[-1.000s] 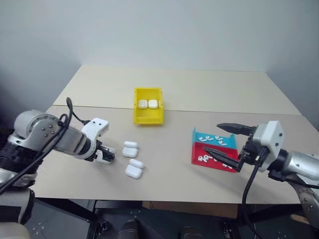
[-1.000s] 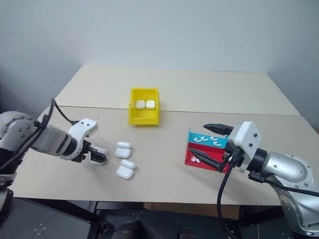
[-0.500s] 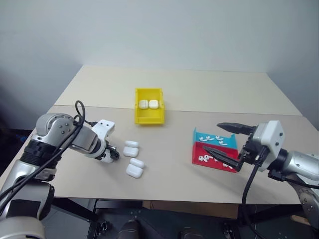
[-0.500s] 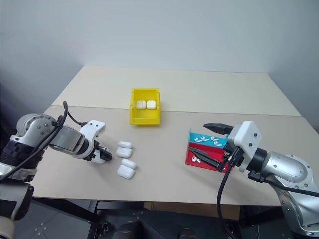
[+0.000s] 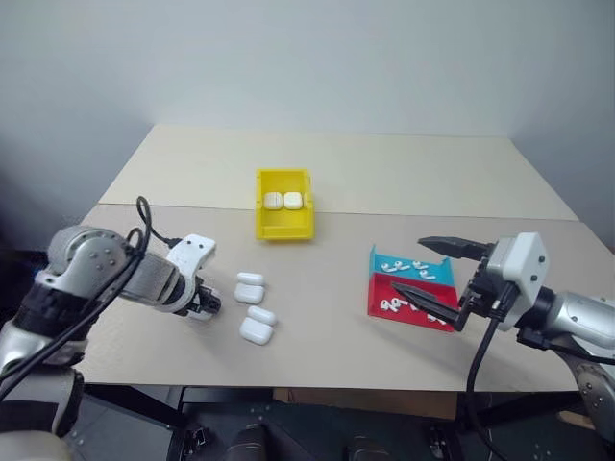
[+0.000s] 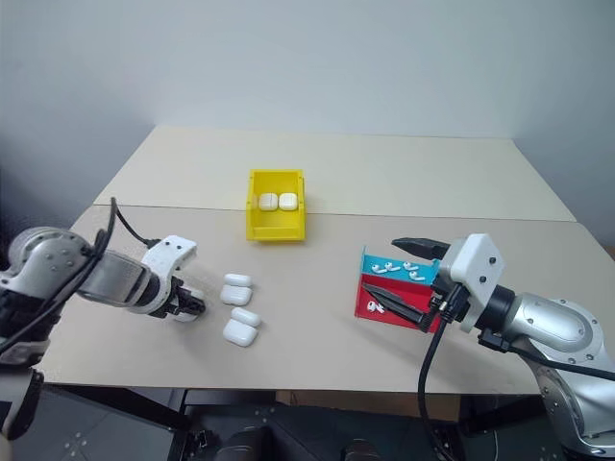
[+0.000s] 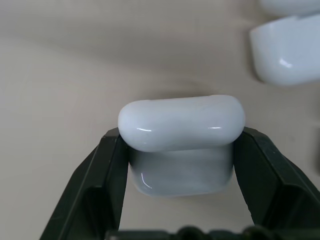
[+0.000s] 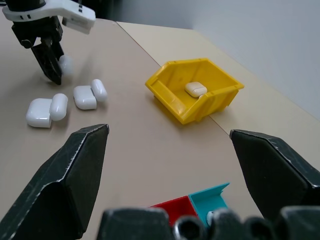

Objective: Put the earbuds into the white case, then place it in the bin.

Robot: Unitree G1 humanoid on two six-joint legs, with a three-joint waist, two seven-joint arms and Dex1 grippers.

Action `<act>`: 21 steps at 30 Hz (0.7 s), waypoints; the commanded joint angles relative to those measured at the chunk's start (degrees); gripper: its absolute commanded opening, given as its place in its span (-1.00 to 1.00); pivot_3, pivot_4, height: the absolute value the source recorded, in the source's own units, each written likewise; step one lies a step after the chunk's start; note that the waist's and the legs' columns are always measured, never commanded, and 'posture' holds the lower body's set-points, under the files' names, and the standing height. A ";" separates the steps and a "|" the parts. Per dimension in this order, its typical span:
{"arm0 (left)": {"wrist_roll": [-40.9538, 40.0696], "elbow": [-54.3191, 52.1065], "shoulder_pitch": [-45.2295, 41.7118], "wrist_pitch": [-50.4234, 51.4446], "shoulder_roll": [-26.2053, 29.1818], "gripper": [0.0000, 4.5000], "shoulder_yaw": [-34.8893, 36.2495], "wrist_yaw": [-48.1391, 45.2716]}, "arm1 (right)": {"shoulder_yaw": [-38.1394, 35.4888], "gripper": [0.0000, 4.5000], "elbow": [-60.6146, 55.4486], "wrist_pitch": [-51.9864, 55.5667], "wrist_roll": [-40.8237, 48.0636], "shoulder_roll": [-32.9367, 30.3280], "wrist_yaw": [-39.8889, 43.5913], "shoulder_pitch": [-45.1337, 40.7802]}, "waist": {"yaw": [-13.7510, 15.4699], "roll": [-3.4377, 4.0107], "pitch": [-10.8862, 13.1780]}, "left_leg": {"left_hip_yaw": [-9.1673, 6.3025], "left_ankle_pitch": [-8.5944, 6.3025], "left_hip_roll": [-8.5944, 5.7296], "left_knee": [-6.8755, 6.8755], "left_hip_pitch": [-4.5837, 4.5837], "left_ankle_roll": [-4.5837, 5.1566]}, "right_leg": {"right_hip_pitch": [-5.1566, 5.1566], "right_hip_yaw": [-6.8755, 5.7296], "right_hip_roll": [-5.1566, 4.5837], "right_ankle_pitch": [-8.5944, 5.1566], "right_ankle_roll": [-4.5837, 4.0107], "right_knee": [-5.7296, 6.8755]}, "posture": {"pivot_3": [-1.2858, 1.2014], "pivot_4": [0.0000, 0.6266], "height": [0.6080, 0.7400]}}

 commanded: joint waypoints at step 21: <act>46.57 -2.16 21.43 -69.12 12.13 0.24 8.56 -98.35 | 0.03 1.00 -0.78 0.38 0.78 -0.06 -1.29 -3.13 | 0.39 0.03 -0.01 | 0.27 -0.24 0.07 -0.15 -0.09 -0.35 | -0.46 0.00 -0.07 -0.21 -0.50 -0.19 | 0.03 -0.52 1.00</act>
